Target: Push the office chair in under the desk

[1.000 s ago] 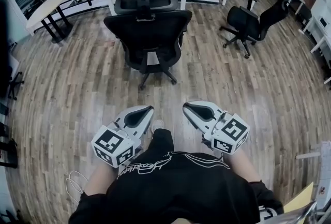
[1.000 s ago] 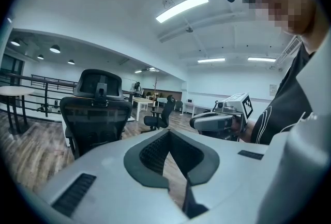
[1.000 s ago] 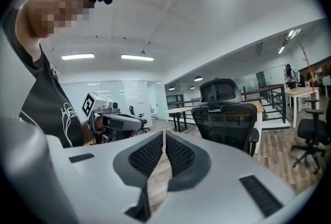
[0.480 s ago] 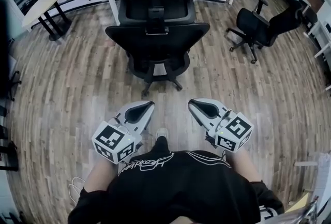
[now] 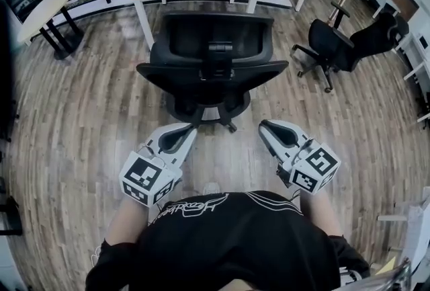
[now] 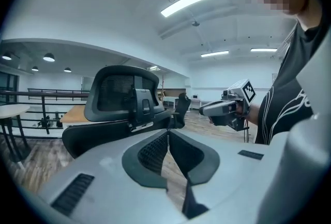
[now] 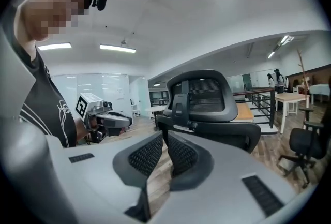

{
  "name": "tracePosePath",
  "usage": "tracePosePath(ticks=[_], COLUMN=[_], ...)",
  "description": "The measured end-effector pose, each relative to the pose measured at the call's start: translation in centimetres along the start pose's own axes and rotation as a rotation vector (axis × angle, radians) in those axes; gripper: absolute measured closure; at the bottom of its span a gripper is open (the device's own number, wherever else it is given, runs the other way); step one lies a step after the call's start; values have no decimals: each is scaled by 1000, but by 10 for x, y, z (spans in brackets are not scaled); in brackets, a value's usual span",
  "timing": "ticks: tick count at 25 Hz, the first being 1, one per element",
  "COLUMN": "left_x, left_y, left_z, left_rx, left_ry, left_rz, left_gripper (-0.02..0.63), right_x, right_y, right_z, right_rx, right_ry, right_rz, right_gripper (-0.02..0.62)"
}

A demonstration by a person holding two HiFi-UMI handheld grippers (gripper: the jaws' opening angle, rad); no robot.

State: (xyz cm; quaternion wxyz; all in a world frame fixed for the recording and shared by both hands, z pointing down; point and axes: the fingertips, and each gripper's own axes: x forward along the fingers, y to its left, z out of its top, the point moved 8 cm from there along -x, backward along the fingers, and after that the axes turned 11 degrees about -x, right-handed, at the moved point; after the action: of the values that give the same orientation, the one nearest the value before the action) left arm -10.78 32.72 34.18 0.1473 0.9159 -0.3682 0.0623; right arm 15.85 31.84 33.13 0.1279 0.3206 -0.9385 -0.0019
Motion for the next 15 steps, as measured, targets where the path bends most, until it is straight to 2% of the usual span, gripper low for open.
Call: tracePosePath(ticks=[5, 9, 11, 15], left_x=[17, 21, 21, 26], left_y=[37, 59, 70, 92], left_z=[7, 5, 5, 8], left_rx=[23, 28, 31, 45], left_ry=[1, 7, 14, 33], left_rz=[14, 66, 91, 152], left_gripper=[595, 580, 529, 470], right_x=[13, 12, 12, 13], right_y=[-29, -49, -59, -83], right_z=[3, 0, -1, -5], right_rx=[-38, -136, -176, -228], right_ry=[23, 85, 117, 161], right_rz=[-86, -181, -220, -272], right_gripper=[546, 538, 492, 426])
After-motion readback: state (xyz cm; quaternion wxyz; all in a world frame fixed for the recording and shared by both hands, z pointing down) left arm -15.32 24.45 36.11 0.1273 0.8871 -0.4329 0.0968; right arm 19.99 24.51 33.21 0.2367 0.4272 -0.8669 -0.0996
